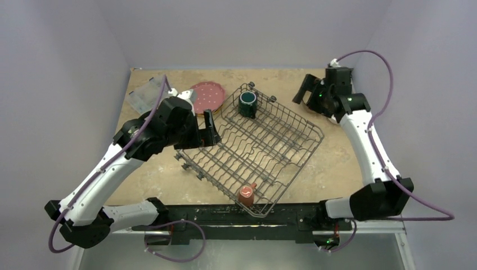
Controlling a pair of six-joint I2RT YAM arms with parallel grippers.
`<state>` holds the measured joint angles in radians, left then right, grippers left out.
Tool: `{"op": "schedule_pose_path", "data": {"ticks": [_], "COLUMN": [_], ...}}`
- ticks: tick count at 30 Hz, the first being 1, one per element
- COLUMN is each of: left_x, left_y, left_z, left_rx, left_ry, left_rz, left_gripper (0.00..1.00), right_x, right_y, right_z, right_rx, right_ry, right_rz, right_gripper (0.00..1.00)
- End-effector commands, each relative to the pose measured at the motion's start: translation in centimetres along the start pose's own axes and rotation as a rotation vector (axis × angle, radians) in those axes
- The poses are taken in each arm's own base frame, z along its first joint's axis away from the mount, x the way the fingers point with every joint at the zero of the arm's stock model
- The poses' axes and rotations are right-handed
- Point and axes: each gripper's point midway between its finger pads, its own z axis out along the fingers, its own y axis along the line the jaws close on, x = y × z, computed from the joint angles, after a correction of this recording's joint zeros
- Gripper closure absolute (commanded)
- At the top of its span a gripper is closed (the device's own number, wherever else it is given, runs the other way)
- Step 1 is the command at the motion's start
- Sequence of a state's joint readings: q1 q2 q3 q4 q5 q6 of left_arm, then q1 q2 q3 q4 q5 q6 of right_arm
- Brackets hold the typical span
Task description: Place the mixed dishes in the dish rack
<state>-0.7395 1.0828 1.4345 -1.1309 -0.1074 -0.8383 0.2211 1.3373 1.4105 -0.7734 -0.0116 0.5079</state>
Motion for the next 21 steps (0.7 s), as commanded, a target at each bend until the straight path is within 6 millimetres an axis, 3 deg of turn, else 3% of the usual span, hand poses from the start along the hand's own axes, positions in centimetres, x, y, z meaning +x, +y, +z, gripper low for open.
{"op": "schedule_pose_path", "data": {"ticks": [1, 6, 10, 12, 15, 21], "left_x": [-1.6, -3.6, -4.6, -5.0, -5.6, -5.6], "left_y": [-2.2, -3.7, -4.3, -3.7, -2.7, -2.8], "left_z": [-0.7, -0.6, -0.6, -0.3, 0.1, -0.5], "left_rx": [0.089, 0.129, 0.144, 0.119, 0.079, 0.125], "left_ry": [-0.004, -0.039, -0.062, -0.082, -0.127, -0.144], "left_rz": [0.179, 0.332, 0.441, 0.472, 0.522, 0.657], "left_gripper": [0.00, 0.00, 0.00, 0.00, 0.00, 0.00], "right_x": [-4.6, -6.6, -5.9, -5.2, -4.1, -2.5], "right_y": [-7.7, -17.0, -21.7, -23.4, -24.6, -26.5], "right_z": [2.2, 4.0, 5.9, 7.3, 9.3, 10.5], "right_rx": [0.200, 0.397, 0.490, 0.513, 0.490, 0.559], "right_ry": [-0.078, -0.137, -0.108, -0.092, -0.040, -0.008], "right_rz": [0.195, 0.467, 0.552, 0.558, 0.558, 0.621], "right_gripper": [0.02, 0.02, 0.03, 0.07, 0.23, 0.25]}}
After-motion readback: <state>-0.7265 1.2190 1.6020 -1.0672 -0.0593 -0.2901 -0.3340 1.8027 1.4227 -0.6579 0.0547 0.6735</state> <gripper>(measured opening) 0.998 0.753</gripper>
